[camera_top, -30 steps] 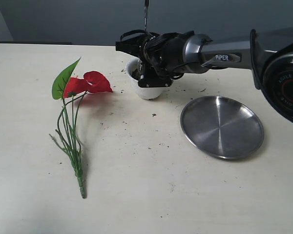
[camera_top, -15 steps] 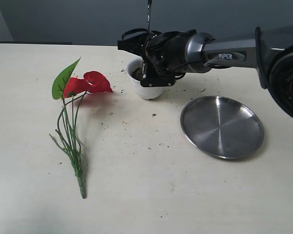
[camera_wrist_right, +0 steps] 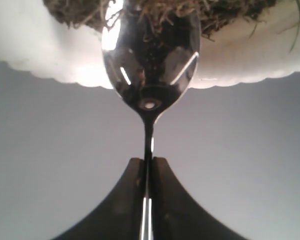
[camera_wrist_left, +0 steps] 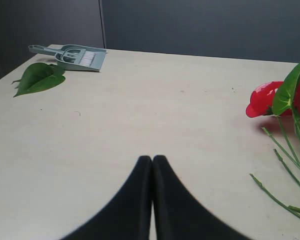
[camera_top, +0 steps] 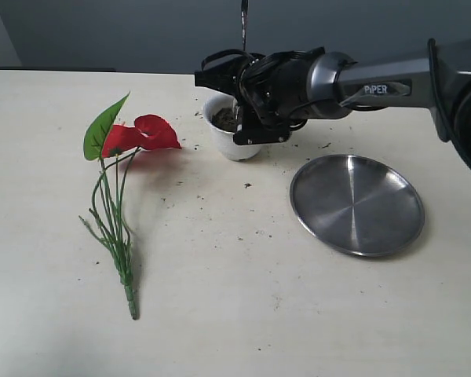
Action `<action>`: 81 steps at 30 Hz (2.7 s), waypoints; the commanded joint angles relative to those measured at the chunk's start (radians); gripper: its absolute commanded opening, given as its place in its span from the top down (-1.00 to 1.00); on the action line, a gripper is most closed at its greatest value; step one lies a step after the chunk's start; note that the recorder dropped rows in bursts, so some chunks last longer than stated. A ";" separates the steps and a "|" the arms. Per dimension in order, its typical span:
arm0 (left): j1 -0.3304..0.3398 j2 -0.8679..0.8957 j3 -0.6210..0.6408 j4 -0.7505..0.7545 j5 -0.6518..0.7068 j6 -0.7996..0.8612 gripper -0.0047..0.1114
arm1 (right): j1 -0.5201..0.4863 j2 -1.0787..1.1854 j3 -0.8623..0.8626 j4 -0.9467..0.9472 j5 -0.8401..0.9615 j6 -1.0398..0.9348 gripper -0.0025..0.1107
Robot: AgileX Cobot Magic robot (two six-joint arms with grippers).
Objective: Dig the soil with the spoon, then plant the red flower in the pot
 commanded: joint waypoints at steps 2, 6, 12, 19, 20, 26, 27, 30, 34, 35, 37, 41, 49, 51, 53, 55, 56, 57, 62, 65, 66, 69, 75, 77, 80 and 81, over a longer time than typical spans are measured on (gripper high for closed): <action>-0.007 -0.004 0.005 -0.009 -0.007 0.000 0.91 | -0.002 -0.018 0.001 -0.011 0.011 -0.012 0.97; -0.007 -0.004 0.005 -0.009 -0.007 0.000 0.91 | -0.002 -0.018 -0.030 -0.011 0.011 -0.012 0.97; -0.007 -0.004 0.005 -0.009 -0.007 0.000 0.91 | -0.004 -0.018 -0.093 -0.011 0.001 -0.012 0.97; -0.007 -0.004 0.005 -0.009 -0.007 0.000 0.91 | -0.013 0.005 -0.095 -0.011 -0.013 -0.014 0.97; -0.007 -0.004 0.005 -0.009 -0.007 0.000 0.91 | -0.015 0.009 -0.095 -0.011 -0.010 -0.014 0.97; -0.007 -0.004 0.005 -0.009 -0.007 0.000 0.91 | -0.024 0.031 -0.104 -0.011 -0.016 -0.016 0.97; -0.007 -0.004 0.005 -0.009 -0.007 0.000 0.91 | -0.024 0.034 -0.109 -0.011 -0.019 -0.016 0.97; -0.007 -0.004 0.005 -0.009 -0.007 0.000 0.91 | -0.026 0.048 -0.131 -0.011 -0.019 -0.016 0.97; -0.007 -0.004 0.005 -0.009 -0.007 0.000 0.91 | -0.033 0.060 -0.143 -0.011 -0.021 -0.016 0.97; -0.007 -0.004 0.005 -0.009 -0.007 0.000 0.91 | -0.038 0.064 -0.145 -0.011 -0.021 -0.016 0.97; -0.007 -0.004 0.005 -0.009 -0.007 0.000 0.91 | -0.042 0.066 -0.145 -0.011 -0.023 -0.016 0.97; -0.007 -0.004 0.005 -0.009 -0.007 0.000 0.91 | -0.049 0.070 -0.145 -0.011 -0.047 -0.016 0.97; -0.007 -0.004 0.005 -0.009 -0.007 0.000 0.91 | -0.049 0.089 -0.144 0.010 -0.079 -0.016 0.97; -0.007 -0.004 0.005 -0.009 -0.007 0.000 0.91 | -0.048 0.090 -0.144 0.012 -0.077 -0.016 0.97; -0.007 -0.004 0.005 -0.009 -0.007 0.000 0.91 | -0.048 0.090 -0.142 0.012 -0.070 -0.016 0.97; -0.007 -0.004 0.005 -0.009 -0.007 0.000 0.91 | -0.048 0.090 -0.132 0.010 -0.068 -0.016 0.97; -0.007 -0.004 0.005 -0.009 -0.007 0.000 0.91 | -0.048 0.090 -0.128 0.012 -0.068 -0.016 0.97; -0.007 -0.004 0.005 -0.009 -0.007 0.000 0.91 | -0.045 0.090 -0.115 0.012 -0.068 -0.016 0.97; -0.007 -0.004 0.005 -0.009 -0.007 0.000 0.91 | -0.031 0.084 -0.085 0.008 -0.059 -0.016 0.97; -0.007 -0.004 0.005 -0.009 -0.007 0.000 0.91 | -0.019 0.084 -0.083 0.008 -0.059 -0.016 0.97; -0.007 -0.004 0.005 -0.009 -0.007 0.000 0.91 | -0.015 0.084 -0.083 0.008 -0.057 -0.016 0.97; -0.007 -0.004 0.005 -0.009 -0.007 0.000 0.91 | -0.007 0.084 -0.083 0.008 -0.040 -0.014 0.97; -0.007 -0.004 0.005 -0.009 -0.007 0.000 0.91 | -0.002 0.065 -0.083 0.011 -0.036 -0.014 0.97; -0.007 -0.004 0.005 -0.009 -0.007 0.000 0.91 | -0.002 0.046 -0.083 0.014 -0.031 -0.014 0.97; -0.007 -0.004 0.005 -0.009 -0.007 0.000 0.91 | -0.002 0.020 -0.083 0.014 -0.031 -0.018 0.97; -0.007 -0.004 0.005 -0.009 -0.007 0.000 0.91 | -0.002 0.013 -0.083 0.012 -0.030 -0.018 0.97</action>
